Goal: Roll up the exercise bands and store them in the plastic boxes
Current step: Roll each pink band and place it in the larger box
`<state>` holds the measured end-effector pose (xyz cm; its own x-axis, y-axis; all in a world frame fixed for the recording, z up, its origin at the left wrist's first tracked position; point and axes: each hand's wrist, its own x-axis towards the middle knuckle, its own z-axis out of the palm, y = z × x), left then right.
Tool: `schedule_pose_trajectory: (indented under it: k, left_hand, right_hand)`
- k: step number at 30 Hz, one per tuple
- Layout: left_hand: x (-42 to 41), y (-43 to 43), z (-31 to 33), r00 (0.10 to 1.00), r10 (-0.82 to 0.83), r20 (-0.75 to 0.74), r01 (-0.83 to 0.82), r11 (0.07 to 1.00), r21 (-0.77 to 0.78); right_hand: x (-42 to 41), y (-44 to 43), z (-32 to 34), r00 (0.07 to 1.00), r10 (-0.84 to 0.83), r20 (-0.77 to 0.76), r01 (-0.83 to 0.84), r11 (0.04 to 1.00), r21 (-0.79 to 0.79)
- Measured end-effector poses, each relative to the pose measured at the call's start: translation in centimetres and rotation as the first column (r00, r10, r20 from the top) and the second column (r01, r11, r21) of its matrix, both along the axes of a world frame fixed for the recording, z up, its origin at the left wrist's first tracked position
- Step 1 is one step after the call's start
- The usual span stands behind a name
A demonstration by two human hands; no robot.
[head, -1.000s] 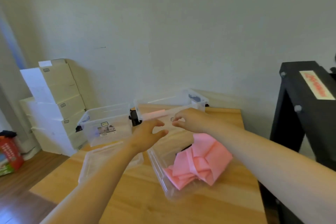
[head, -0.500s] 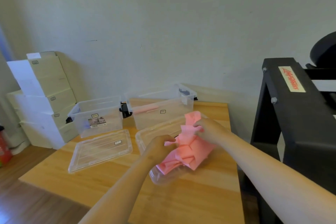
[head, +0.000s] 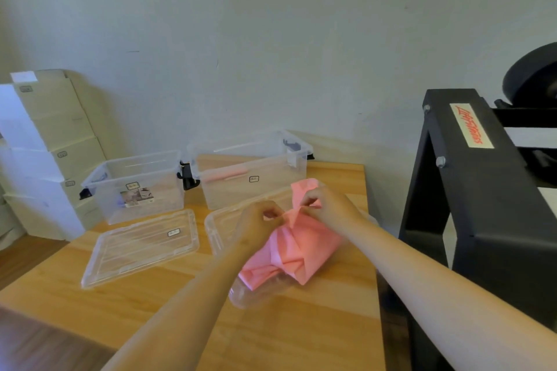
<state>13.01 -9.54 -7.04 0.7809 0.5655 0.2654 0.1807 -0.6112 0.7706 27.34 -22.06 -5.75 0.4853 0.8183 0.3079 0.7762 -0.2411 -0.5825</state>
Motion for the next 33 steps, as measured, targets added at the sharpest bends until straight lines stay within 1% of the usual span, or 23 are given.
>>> schedule_pose_trajectory:
  k: [5,8,11,14,18,20,22,25,30,33]
  left_hand:
    - [-1.0,0.8,6.0,0.995,-0.087,0.046,0.088,0.996,-0.032]
    - [-2.3,0.7,9.8,0.99,-0.09,0.109,0.094,0.995,-0.036]
    - [-3.7,0.7,13.4,0.979,-0.07,0.192,0.078,0.996,-0.034]
    - [-5.2,0.4,17.2,0.964,-0.051,0.259,0.049,0.999,0.014]
    - [-7.2,-0.4,21.8,0.927,-0.029,0.375,-0.005,0.996,0.091]
    - [-8.1,-0.7,23.4,0.914,-0.034,0.404,-0.011,0.994,0.109]
    - [-8.9,-0.9,24.1,0.91,-0.04,0.413,-0.008,0.993,0.115]
    - [-9.6,-0.6,23.6,0.92,-0.04,0.389,-0.001,0.995,0.104]
    - [-9.7,0.3,20.7,0.961,-0.035,0.276,0.017,0.998,0.067]
    - [-9.0,1.1,19.1,0.972,-0.036,0.231,0.027,0.999,0.041]
  right_hand:
    - [-0.5,-0.1,4.7,0.995,0.054,-0.082,-0.045,0.993,0.106]
    - [-1.5,-0.3,7.8,0.995,0.084,-0.047,-0.076,0.985,0.152]
    - [-2.8,-0.5,11.0,0.994,0.108,-0.014,-0.101,0.966,0.238]
    - [-4.3,-0.8,14.3,0.993,0.114,0.0,-0.109,0.946,0.305]
    - [-6.8,-1.3,19.2,0.994,0.086,0.066,-0.105,0.908,0.406]
    - [-7.9,-1.6,21.1,0.993,0.077,0.092,-0.11,0.892,0.438]
    - [-8.6,-1.9,22.1,0.991,0.078,0.113,-0.121,0.885,0.451]
    - [-8.8,-1.7,21.2,0.991,0.075,0.113,-0.117,0.896,0.428]
    - [-8.0,-0.3,17.6,0.988,0.14,0.065,-0.153,0.943,0.295]
    - [-7.5,1.0,15.7,0.988,0.15,0.038,-0.155,0.955,0.252]
